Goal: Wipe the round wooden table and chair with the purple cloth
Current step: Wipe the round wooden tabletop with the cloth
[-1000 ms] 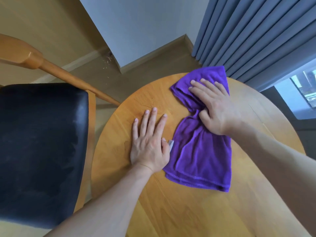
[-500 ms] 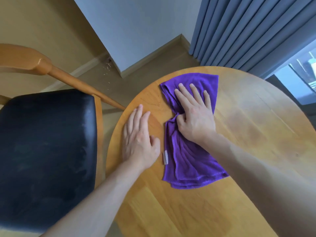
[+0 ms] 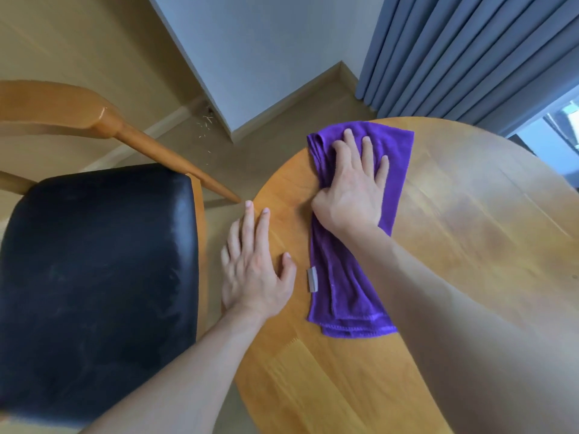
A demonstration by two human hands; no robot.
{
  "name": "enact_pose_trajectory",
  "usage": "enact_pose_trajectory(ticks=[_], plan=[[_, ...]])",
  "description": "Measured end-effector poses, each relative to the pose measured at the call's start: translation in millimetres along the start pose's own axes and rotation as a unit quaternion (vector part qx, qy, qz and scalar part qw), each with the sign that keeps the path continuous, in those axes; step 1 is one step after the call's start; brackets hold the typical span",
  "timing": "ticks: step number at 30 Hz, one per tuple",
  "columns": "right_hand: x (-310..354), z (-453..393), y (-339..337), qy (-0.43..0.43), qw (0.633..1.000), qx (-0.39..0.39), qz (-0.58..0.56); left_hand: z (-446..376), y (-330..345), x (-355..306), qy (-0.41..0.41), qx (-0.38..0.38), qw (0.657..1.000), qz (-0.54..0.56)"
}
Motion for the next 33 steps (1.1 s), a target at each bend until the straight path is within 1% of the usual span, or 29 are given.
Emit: enact_pose_trajectory(ticks=[1,2,5,8,11,12,14,17,19,20,21,23,26,28,29,31,33], plan=[[10,2,4,0.001,1.000,-0.001,0.002,0,0,0,-0.002,0.000,1.000,0.001],[17,7,8,-0.019,1.000,0.005,0.009,0,-1,-1,-0.002,0.001,1.000,0.001],[22,36,10,-0.155,0.986,0.063,0.017,0,-2,1,0.000,0.016,1.000,-0.001],[-2,61,-4,-0.271,0.952,0.142,-0.001,3,-2,2,0.000,0.032,0.999,-0.003],[-35,55,-21,-0.319,0.929,0.186,-0.001,4,-1,2,0.005,0.031,0.999,0.011],[-42,46,-24,-0.317,0.930,0.185,0.003,2,-1,2,0.007,0.031,0.999,0.015],[-42,23,-23,-0.279,0.948,0.152,-0.001,-2,0,2,0.003,0.028,0.999,0.019],[-20,0,-10,-0.160,0.985,0.068,-0.017,-1,0,2,0.002,0.027,1.000,0.016],[1,-2,0,-0.094,0.995,0.032,-0.019,-1,-1,2,0.004,0.021,1.000,0.016],[10,2,4,-0.080,0.996,0.023,-0.017,0,-1,2,0.003,0.019,1.000,0.016],[17,9,5,-0.083,0.996,0.022,-0.015,1,-1,2,0.003,0.021,1.000,0.016],[21,28,4,-0.133,0.990,0.052,-0.017,4,-2,3,0.005,0.026,0.999,0.019],[0,55,-7,-0.244,0.960,0.132,-0.022,5,-3,2,0.005,0.034,0.999,0.026],[-21,59,-17,-0.299,0.939,0.169,-0.014,5,-3,2,0.001,0.031,0.999,0.029],[-31,56,-22,-0.311,0.934,0.173,-0.009,5,-3,2,0.001,0.031,0.999,0.034],[-41,40,-28,-0.302,0.940,0.157,0.001,3,-3,1,0.000,0.028,0.999,0.039],[-37,22,-24,-0.253,0.960,0.120,0.001,0,-2,1,-0.003,0.026,0.999,0.039]])
Point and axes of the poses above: each hand's wrist, its own z-axis away from the middle knuckle, its own y-axis out of the palm, x = y × z, the point moved 1 cm from there along -z, towards the middle knuckle, and after that the axes turned 12 degrees about -x, right-handed, at the moved point
